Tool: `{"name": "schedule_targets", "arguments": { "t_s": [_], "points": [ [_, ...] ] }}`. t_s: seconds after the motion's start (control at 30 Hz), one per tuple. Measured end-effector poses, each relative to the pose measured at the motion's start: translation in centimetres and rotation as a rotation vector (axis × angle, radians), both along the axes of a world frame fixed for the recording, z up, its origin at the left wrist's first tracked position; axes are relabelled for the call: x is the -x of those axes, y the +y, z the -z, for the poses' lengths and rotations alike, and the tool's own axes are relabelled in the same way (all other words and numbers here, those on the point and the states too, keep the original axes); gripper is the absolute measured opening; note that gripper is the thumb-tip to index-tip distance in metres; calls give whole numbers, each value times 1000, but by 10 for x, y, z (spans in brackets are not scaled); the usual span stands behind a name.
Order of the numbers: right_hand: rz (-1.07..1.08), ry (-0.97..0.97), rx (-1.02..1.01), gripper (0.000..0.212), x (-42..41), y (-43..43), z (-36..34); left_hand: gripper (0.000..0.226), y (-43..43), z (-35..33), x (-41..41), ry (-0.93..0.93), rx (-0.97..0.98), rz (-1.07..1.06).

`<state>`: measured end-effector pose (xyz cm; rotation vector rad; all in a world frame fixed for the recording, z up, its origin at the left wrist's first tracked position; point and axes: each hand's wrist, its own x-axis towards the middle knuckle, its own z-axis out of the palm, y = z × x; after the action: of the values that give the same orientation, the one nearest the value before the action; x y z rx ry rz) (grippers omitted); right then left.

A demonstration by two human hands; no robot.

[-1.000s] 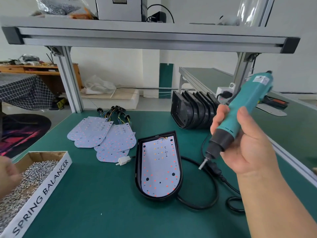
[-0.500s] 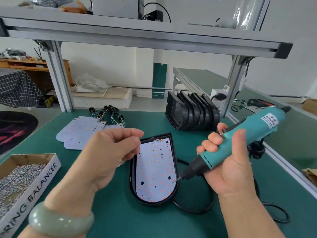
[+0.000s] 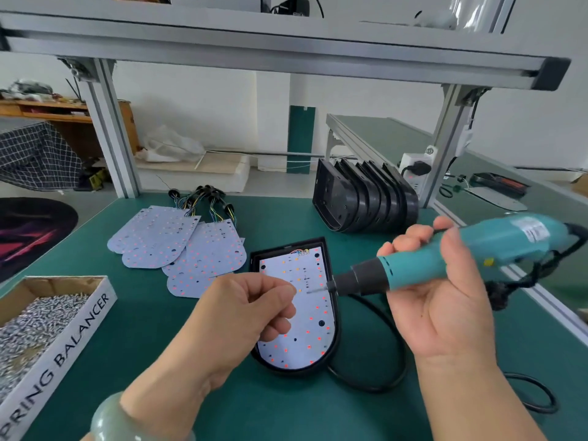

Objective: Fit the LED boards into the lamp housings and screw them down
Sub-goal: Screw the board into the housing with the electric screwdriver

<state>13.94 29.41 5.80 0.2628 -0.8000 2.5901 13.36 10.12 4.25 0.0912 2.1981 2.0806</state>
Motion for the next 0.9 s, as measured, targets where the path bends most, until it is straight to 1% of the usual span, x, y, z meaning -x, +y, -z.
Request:
{"name": "schedule_targets", "arguments": {
  "t_s": [0.03,0.1,0.2,0.4,0.5,0.67,0.8,0.9],
  "points": [
    [40,-37,0,6,0,0,0,26,2,0,-1,1,-1,9],
    [122,-108,17,8,2,2,2,25,6,1,-2,-1,3,20],
    [189,-152,65,14,2,4,2,23,12,4,-5,-6,11,18],
    [171,-162,122,21,2,-1,1,14,21,7,-7,0,15,-1],
    [157,-166,148,32,2,-2,0,13,21,8,-7,0,9,-20],
    [142,-148,155,24,1,-4,-1,14,22,8,-7,-3,3,20],
    [131,-147,147,23,1,-6,-1,19,21,6,-7,2,-32,27],
    [127,-145,145,21,1,-6,-1,22,20,5,-8,36,3,49]
  ]
}}
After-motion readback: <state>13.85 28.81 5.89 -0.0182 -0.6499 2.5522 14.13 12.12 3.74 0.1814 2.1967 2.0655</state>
